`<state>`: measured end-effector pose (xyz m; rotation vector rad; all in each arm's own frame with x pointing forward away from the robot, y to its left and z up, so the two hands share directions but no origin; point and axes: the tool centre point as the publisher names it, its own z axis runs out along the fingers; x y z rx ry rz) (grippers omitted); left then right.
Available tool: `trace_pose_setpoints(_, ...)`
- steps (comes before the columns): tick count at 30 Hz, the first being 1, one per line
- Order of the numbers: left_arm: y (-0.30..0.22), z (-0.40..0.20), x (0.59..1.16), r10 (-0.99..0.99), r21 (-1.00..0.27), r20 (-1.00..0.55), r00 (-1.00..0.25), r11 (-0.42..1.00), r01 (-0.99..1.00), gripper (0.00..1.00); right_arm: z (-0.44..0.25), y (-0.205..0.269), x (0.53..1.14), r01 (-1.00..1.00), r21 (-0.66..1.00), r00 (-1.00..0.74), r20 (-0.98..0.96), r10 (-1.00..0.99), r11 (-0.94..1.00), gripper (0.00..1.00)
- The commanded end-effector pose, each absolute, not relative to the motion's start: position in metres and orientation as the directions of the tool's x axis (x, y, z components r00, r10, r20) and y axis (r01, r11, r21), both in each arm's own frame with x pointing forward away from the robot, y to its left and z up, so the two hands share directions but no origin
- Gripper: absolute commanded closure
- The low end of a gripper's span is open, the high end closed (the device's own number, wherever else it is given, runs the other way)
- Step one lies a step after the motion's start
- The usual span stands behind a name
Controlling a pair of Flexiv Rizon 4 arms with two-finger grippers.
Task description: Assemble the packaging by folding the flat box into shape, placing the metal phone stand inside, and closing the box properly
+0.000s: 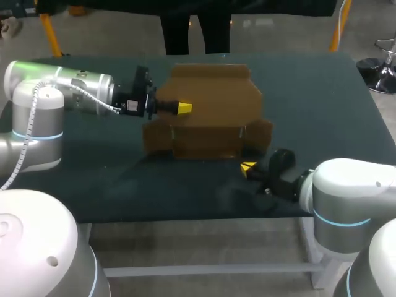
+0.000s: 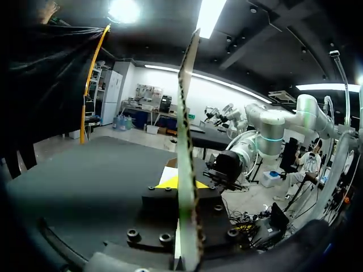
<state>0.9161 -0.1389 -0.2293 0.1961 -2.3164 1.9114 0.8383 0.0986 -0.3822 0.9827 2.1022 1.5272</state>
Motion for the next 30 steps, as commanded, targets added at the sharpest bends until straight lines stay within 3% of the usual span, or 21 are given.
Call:
trace_pose_setpoints(1, -0.138, -0.232, 0.916, -0.015, -0.965, 0.184, -0.983, 0.189, -0.183, 1.00, -0.382, 0.080, 0.832, 0.302, 0.939, -0.749, 0.128, 0.650, 0.164, 0.84)
trace_pose_setpoints(3, -0.138, -0.232, 0.916, -0.015, -0.965, 0.184, -0.983, 0.189, -0.183, 1.00, -0.382, 0.074, 0.832, 0.299, 0.940, -0.750, 0.125, 0.650, 0.164, 0.75)
trace_pose_setpoints(19, -0.138, -0.232, 0.916, -0.015, -0.965, 0.184, -0.983, 0.189, -0.183, 1.00, -0.377, 0.032, 0.833, 0.269, 0.939, -0.785, 0.083, 0.614, 0.216, 0.51)
trace_pose_setpoints(22, -0.138, -0.232, 0.916, -0.015, -0.965, 0.184, -0.983, 0.189, -0.183, 1.00, -0.376, 0.024, 0.833, 0.264, 0.938, -0.784, 0.073, 0.616, 0.226, 0.36)
trace_pose_setpoints(30, -0.138, -0.232, 0.916, -0.015, -0.965, 0.184, -0.983, 0.189, -0.183, 1.00, -0.371, 0.006, 0.849, 0.249, 0.930, -0.790, 0.033, 0.612, 0.271, 0.25)
